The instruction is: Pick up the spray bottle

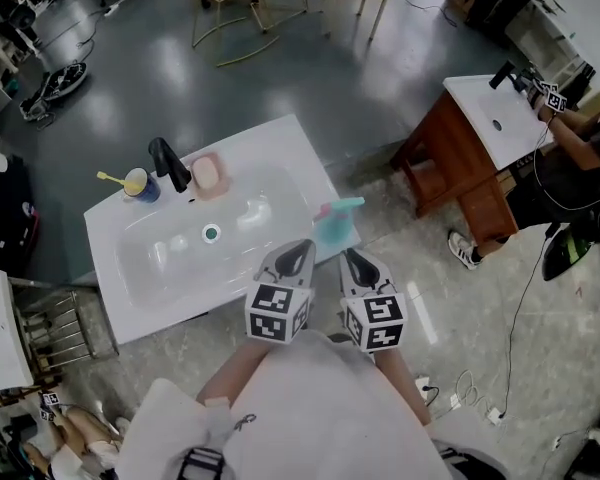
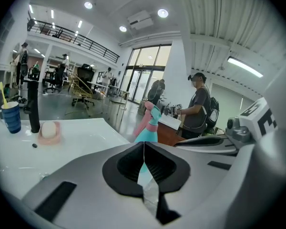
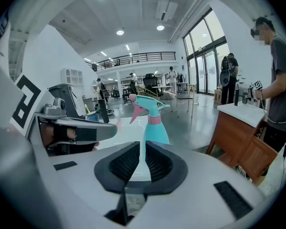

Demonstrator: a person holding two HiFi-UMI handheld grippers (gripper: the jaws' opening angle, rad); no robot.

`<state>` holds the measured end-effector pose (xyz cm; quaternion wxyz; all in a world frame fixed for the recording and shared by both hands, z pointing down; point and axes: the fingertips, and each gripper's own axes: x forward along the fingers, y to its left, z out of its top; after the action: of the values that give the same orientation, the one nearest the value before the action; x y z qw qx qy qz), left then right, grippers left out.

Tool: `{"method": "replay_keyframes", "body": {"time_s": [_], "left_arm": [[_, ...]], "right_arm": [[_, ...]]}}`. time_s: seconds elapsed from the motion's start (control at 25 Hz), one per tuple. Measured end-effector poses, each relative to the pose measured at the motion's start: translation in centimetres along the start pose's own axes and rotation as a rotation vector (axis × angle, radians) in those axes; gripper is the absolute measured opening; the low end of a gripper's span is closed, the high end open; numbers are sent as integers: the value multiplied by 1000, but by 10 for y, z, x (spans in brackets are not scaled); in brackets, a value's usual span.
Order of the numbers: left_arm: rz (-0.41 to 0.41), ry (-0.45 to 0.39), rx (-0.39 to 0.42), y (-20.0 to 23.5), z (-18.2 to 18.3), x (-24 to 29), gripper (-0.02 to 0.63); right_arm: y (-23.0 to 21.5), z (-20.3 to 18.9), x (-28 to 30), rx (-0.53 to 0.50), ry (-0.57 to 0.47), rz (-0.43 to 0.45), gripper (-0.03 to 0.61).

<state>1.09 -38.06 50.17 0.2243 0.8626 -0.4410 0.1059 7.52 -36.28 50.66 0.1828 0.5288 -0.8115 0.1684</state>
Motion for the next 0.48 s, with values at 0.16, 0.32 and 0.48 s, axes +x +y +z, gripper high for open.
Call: {"method": "replay_keyframes", "body": {"time_s": [0.16, 0.32, 0.48], "left_arm": [[-10, 3, 3, 13, 8, 7, 26], [-18, 4, 4, 22, 12, 10, 26], [-27, 22, 6, 26, 11, 12, 26]], "right_arm": [[-4, 7, 10, 19, -4, -24, 29], [-8, 8, 18, 54, -8, -34, 31], [-5, 7, 24, 75, 10, -9, 177]]}}
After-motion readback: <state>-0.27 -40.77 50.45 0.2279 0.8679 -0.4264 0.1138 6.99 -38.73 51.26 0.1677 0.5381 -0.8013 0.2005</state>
